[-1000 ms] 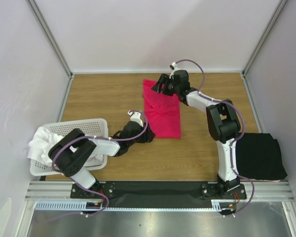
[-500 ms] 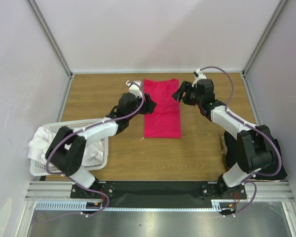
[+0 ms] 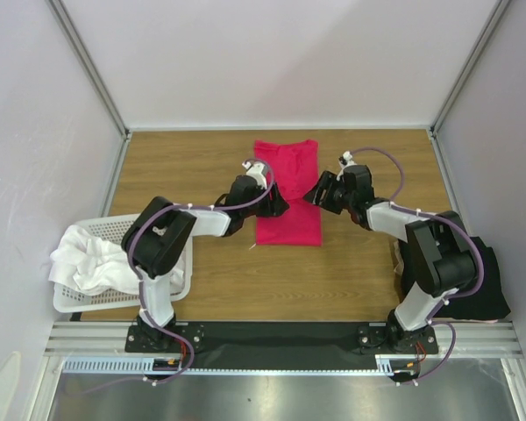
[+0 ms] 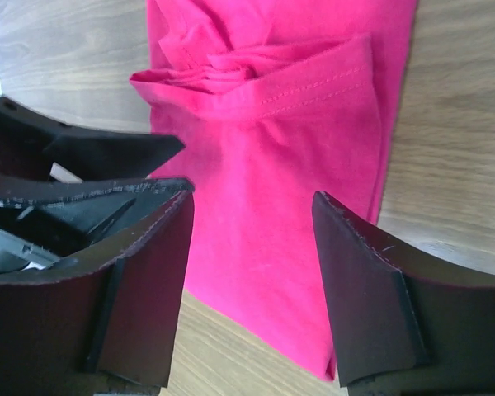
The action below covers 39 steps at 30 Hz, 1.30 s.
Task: Fold and stack the t-shirts
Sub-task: Fold the tshirt
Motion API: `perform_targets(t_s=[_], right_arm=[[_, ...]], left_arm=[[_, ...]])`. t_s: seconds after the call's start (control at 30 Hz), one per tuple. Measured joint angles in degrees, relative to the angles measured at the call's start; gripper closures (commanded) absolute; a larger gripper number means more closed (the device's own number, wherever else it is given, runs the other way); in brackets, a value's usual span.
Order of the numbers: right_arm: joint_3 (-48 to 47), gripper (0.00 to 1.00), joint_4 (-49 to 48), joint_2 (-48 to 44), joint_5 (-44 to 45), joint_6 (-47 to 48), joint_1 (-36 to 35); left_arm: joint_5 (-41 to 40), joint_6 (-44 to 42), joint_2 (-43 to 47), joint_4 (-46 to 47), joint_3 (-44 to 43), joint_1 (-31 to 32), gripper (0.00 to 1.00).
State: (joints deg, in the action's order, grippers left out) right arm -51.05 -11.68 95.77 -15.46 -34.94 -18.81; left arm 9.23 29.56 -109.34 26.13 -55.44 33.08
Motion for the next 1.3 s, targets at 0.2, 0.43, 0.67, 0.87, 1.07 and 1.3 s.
perform_targets(t_s=[0.2,0.43,0.67,0.87,1.07,1.3], right_arm=[[1.1,0.41,-2.0,2.6,-0.8,-1.3,-0.5],[1.2,0.41,-3.6,4.3,-0.9,-1.6,-0.6],[-3.6,0.41,-2.0,7.1,-0.2,-0.5,-0.4],[-14.1,0.41,-0.3,10.1,0.0,4.9,0.7],[-20.1,0.41,1.7,12.5,-0.3,10.9,2.1],[-19.9,0.45,5.0,13.5,-2.4,18.8,1.9]], left_arm=[[-0.9,0.6,-3.7,2.3,-3.1,-0.2,0.39],[-1.0,2.9,-6.9,6.3,-5.6,-2.1,0.41],[-1.6,7.1,-8.9,5.9,-6.5,-4.1,0.38],[-0.5,9.8,-8.9,6.0,-6.6,-5.4,0.36],[2.0,10.5,-8.8,6.5,-6.8,-6.9,0.34],[4.7,5.4,-3.3,2.7,-6.3,-7.7,0.33]])
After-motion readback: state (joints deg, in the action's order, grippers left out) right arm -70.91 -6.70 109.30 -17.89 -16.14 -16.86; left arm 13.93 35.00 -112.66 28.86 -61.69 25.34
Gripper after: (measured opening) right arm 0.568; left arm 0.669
